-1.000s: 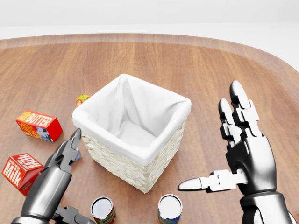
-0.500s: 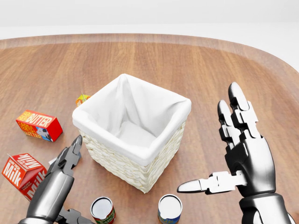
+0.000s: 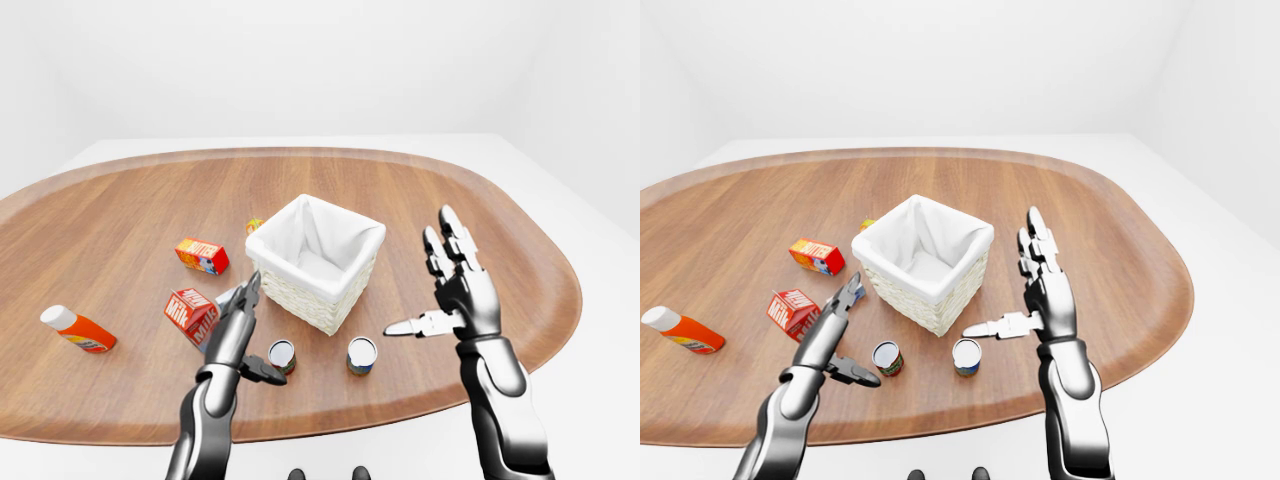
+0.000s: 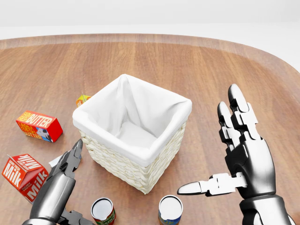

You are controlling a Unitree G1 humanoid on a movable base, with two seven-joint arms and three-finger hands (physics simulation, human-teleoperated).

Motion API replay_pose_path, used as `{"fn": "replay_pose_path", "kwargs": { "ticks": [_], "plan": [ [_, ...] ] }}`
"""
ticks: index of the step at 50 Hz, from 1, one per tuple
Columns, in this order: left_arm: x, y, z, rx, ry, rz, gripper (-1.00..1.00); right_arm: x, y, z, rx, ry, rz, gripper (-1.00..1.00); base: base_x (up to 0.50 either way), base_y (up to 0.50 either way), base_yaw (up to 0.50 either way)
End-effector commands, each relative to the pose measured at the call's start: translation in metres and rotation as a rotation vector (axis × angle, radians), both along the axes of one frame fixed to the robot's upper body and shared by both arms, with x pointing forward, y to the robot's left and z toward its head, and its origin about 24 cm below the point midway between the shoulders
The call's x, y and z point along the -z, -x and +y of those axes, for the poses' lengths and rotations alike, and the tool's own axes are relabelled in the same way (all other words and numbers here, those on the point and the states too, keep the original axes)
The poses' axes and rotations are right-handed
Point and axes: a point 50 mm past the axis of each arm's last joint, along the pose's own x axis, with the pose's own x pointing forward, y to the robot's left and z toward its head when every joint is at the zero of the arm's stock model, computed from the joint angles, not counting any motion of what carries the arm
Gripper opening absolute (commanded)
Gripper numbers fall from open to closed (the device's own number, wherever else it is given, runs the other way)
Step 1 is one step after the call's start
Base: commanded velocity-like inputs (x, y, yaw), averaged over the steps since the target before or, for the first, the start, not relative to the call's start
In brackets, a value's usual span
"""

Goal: Pick up the tomato sauce, and put it in the basket.

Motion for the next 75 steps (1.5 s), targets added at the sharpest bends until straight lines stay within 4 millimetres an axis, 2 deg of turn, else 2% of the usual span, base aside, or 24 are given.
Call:
{"fn": "replay_pose_path", "kwargs": {
  "ticks": [1, 18, 20, 23, 75],
  "plan": [
    [0.008, -0.002, 0.002, -0.019, -0.004, 0.020, 1.00, -0.002, 0.001, 0.000, 0.001, 0.001, -0.009, 1.00, 0.00, 0.00, 0.00],
    [0.019, -0.003, -0.001, -0.026, -0.012, 0.048, 1.00, -0.003, 0.000, -0.001, 0.004, -0.003, -0.015, 1.00, 0.00, 0.00, 0.00],
    [0.027, -0.004, 0.001, -0.047, -0.007, 0.068, 1.00, -0.001, 0.000, -0.001, 0.002, -0.002, -0.006, 1.00, 0.00, 0.00, 0.00],
    [0.021, -0.004, -0.002, -0.026, -0.012, 0.052, 1.00, -0.002, 0.000, -0.001, 0.002, -0.001, -0.008, 1.00, 0.00, 0.00, 0.00],
    [0.029, -0.009, -0.011, -0.014, 0.006, 0.072, 1.00, 0.001, 0.001, 0.001, -0.005, 0.001, 0.006, 1.00, 0.00, 0.00, 0.00]
  ]
}}
